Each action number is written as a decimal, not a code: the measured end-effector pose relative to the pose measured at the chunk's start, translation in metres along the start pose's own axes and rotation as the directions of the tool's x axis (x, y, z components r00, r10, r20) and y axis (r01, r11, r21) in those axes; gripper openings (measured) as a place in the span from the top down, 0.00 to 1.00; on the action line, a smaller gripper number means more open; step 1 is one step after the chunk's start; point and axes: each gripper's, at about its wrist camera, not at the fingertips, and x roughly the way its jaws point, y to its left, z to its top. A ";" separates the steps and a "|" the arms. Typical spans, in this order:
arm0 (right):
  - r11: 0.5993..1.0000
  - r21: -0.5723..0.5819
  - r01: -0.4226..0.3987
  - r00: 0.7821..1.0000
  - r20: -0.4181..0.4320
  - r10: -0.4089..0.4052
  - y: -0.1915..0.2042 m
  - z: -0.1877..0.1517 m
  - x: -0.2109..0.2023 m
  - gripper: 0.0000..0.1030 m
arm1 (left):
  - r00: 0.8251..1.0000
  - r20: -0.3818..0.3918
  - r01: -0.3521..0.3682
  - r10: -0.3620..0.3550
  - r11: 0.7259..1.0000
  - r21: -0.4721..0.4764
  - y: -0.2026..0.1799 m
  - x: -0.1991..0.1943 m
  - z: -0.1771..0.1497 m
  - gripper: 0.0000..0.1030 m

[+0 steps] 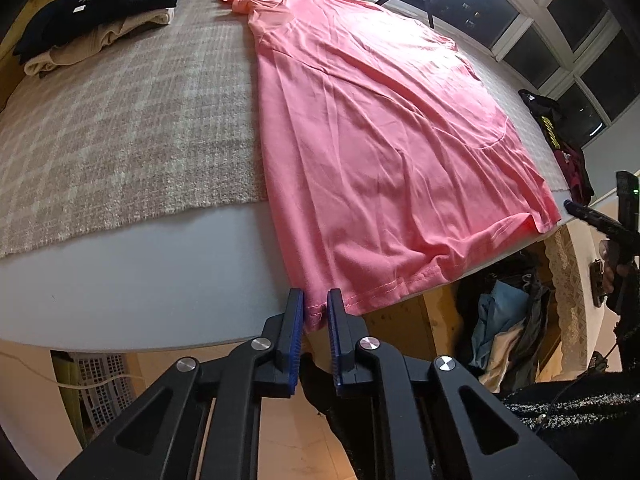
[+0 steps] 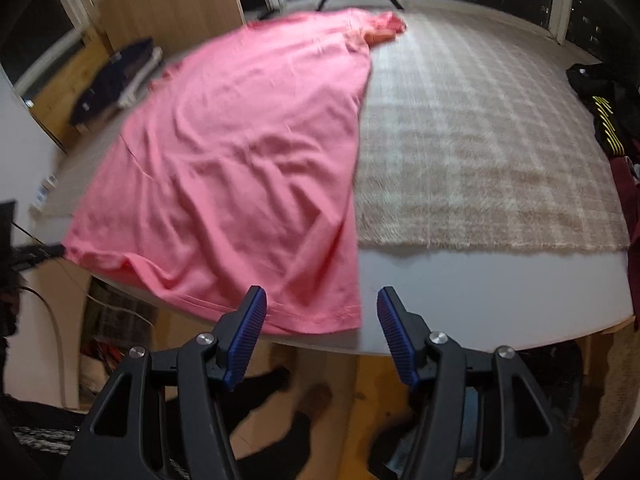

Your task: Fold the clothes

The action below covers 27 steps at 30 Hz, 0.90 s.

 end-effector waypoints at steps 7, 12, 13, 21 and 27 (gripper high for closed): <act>0.997 0.069 0.048 0.999 0.021 -0.049 -0.033 -0.007 -0.021 0.85 | 1.000 -0.013 -0.008 0.008 1.000 0.011 -0.004 0.001 0.000 0.90; 0.988 -0.125 0.088 0.996 -0.003 -0.089 -0.007 -0.014 -0.018 0.80 | 1.000 -0.020 0.003 -0.003 1.000 0.008 -0.004 0.001 0.000 0.90; 0.982 -0.162 0.100 0.994 -0.014 -0.104 -0.001 -0.015 -0.014 0.80 | 1.000 -0.023 0.008 -0.008 1.000 0.007 -0.004 0.001 0.001 0.90; 0.957 -0.255 0.139 0.990 0.012 -0.140 0.021 -0.009 -0.001 0.76 | 0.999 -0.033 0.015 -0.014 1.000 0.004 -0.006 0.002 0.002 0.90; 0.947 -0.295 0.129 0.991 0.005 -0.134 0.024 -0.004 0.006 0.76 | 0.999 -0.035 0.025 -0.024 1.000 0.003 -0.003 0.002 0.002 0.90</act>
